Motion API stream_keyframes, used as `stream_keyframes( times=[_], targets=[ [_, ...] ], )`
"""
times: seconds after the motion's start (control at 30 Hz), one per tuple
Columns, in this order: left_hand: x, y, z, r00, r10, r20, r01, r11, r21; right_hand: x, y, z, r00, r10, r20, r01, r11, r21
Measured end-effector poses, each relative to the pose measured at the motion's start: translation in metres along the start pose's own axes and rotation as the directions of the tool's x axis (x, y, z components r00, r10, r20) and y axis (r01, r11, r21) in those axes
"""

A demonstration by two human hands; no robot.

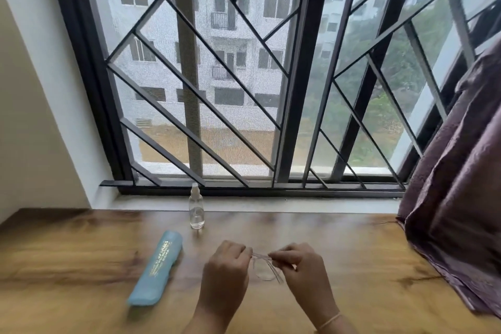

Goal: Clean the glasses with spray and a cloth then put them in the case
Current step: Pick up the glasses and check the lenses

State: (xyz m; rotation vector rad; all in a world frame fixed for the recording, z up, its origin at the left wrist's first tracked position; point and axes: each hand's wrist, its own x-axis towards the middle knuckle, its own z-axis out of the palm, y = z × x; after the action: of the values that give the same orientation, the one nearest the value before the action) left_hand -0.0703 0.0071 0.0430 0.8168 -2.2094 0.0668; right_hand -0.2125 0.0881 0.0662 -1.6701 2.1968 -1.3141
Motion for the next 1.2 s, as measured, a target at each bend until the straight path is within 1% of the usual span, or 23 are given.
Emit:
stream_keyframes(
  times=[0.07, 0.2, 0.27, 0.33, 0.4, 0.47, 0.53, 0.6, 0.7, 0.77, 0.87, 0.97, 1.1, 1.2],
  targets=[
    [0.0, -0.001, -0.001, 1.0, 0.003, -0.019, -0.004, 1.0, -0.031, 0.0, -0.001, -0.001, 0.999, 0.045, 0.005, -0.045, 0.998, 0.034],
    [0.0, -0.002, -0.006, 0.997, -0.05, -0.065, 0.042, 0.992, -0.117, 0.003, 0.002, -0.005, 0.991, 0.135, 0.024, -0.137, 0.978, 0.159],
    [0.002, -0.001, -0.01, 0.992, -0.097, -0.085, 0.082, 0.982, -0.168, 0.005, 0.003, -0.008, 0.982, 0.184, 0.034, -0.187, 0.956, 0.225],
    [0.005, 0.0, -0.014, 0.975, -0.193, -0.109, 0.156, 0.947, -0.279, 0.005, 0.003, -0.011, 0.976, 0.216, 0.039, -0.218, 0.937, 0.272],
    [0.01, 0.003, -0.021, 0.927, -0.357, -0.116, 0.274, 0.854, -0.441, 0.005, 0.006, -0.012, 0.972, 0.23, 0.04, -0.232, 0.931, 0.282],
    [0.017, 0.006, -0.029, 0.834, -0.546, -0.078, 0.394, 0.688, -0.609, 0.004, 0.01, -0.012, 0.967, 0.249, 0.045, -0.251, 0.922, 0.294],
    [0.021, 0.005, -0.034, 0.734, -0.679, -0.011, 0.476, 0.527, -0.704, 0.003, 0.013, -0.012, 0.961, 0.273, 0.052, -0.275, 0.904, 0.326],
    [0.024, 0.0, -0.036, 0.678, -0.734, 0.035, 0.504, 0.429, -0.75, 0.002, 0.015, -0.011, 0.961, 0.275, 0.041, -0.272, 0.901, 0.338],
    [0.024, -0.006, -0.037, 0.619, -0.778, 0.103, 0.512, 0.3, -0.805, 0.0, 0.015, -0.008, 0.961, 0.275, 0.02, -0.264, 0.899, 0.348],
    [0.024, -0.005, -0.037, 0.595, -0.794, 0.124, 0.505, 0.249, -0.826, 0.0, 0.016, -0.004, 0.964, 0.267, 0.014, -0.258, 0.915, 0.311],
    [0.023, -0.004, -0.036, 0.582, -0.806, 0.113, 0.498, 0.243, -0.833, 0.0, 0.016, 0.003, 0.979, 0.205, -0.008, -0.201, 0.969, 0.145],
    [0.022, -0.001, -0.037, 0.586, -0.806, 0.086, 0.496, 0.272, -0.825, 0.001, 0.007, 0.012, 0.996, 0.062, -0.064, -0.061, 0.998, 0.019],
    [0.025, 0.007, -0.041, 0.594, -0.801, 0.073, 0.477, 0.277, -0.834, 0.006, -0.003, 0.029, 0.996, -0.086, -0.01, 0.085, 0.99, -0.112],
    [0.026, 0.01, -0.041, 0.609, -0.788, 0.093, 0.48, 0.273, -0.834, 0.01, -0.006, 0.038, 0.987, -0.154, 0.037, 0.158, 0.972, -0.174]
  ],
)
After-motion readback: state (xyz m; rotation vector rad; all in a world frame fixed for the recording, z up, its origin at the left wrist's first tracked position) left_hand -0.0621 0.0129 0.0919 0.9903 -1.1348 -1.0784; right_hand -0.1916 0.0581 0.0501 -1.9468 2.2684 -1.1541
